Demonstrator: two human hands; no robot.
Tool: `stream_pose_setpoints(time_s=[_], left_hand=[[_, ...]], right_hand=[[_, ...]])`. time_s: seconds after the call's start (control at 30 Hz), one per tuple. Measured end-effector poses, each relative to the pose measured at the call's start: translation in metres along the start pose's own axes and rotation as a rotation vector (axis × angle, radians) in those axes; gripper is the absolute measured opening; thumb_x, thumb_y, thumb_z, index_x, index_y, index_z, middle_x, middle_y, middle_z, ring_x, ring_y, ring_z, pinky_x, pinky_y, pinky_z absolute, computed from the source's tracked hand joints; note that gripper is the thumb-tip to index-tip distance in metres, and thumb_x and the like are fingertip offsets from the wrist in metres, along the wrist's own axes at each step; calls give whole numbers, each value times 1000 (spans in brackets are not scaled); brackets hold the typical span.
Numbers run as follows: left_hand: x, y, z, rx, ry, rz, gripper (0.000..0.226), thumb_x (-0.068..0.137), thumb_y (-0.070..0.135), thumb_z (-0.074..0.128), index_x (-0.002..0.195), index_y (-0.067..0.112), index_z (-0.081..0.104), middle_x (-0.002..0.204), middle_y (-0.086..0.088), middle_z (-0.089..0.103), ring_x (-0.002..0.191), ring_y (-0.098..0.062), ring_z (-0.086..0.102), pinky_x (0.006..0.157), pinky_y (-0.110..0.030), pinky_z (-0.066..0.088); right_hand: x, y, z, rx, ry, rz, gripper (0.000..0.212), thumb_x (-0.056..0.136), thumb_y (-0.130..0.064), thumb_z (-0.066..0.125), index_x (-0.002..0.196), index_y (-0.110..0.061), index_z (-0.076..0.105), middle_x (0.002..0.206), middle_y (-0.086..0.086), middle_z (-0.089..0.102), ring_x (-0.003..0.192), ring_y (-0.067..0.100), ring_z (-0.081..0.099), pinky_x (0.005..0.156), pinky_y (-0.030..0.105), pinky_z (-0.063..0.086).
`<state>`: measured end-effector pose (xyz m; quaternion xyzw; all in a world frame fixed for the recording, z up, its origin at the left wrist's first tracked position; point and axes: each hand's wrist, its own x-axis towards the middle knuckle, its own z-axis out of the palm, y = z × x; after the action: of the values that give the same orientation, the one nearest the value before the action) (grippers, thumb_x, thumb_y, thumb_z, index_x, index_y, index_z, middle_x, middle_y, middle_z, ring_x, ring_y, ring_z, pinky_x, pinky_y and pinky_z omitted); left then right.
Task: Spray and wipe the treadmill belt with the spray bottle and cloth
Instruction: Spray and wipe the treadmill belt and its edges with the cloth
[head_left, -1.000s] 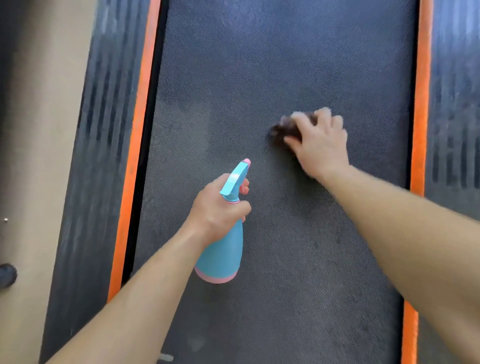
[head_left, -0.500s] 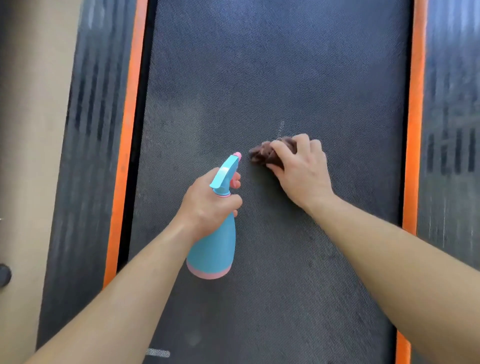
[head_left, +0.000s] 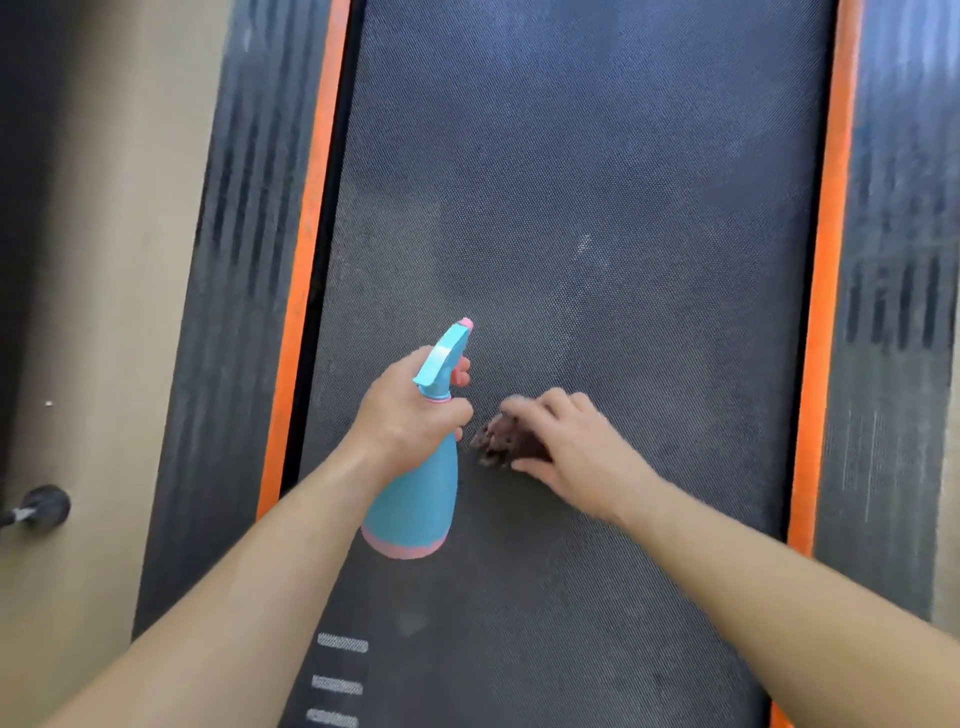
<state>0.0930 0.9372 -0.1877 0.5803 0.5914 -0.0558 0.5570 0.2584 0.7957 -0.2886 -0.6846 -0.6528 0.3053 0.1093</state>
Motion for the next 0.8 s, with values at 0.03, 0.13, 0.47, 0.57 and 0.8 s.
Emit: stream_pose_setpoints(time_s=[0.03, 0.13, 0.47, 0.57, 0.8], left_hand=[[-3, 0, -3, -6, 5, 1, 44, 62, 27, 60, 101, 48, 64, 102, 13, 73, 64, -18, 75, 89, -38, 59], [-8, -6, -11, -17, 24, 4, 44, 62, 27, 60, 99, 50, 64, 97, 15, 72, 64, -16, 74, 94, -47, 61], [-14, -15, -9, 1, 10, -21, 45, 61, 29, 60, 101, 50, 65, 97, 15, 74, 70, -17, 77, 94, -47, 59], [-11, -13, -5, 29, -7, -7, 49, 61, 29, 59, 104, 53, 62, 99, 14, 74, 68, -11, 75, 90, -35, 57], [8, -13, 2, 20, 0, 45, 56, 62, 29, 60, 115, 45, 65, 100, 18, 71, 68, -13, 74, 94, -42, 58]], right_hand=[[8, 7, -14, 107, -13, 29, 68, 83, -47, 76, 136, -28, 39, 123, 4, 49, 105, 28, 50, 96, 48, 48], [29, 30, -50, 87, 172, 196, 59, 76, -52, 80, 121, -24, 53, 122, 7, 45, 110, 30, 47, 96, 47, 49], [27, 12, -25, -393, 226, 221, 93, 85, -75, 43, 152, -11, 37, 153, 16, 38, 135, 40, 38, 106, 55, 34], [37, 31, -28, -486, 157, 185, 107, 80, -82, 49, 158, -13, 23, 155, 17, 33, 135, 41, 36, 105, 58, 35], [96, 49, -46, -484, 267, 170, 80, 82, -70, 59, 145, -25, 38, 135, 12, 46, 114, 37, 47, 90, 56, 42]])
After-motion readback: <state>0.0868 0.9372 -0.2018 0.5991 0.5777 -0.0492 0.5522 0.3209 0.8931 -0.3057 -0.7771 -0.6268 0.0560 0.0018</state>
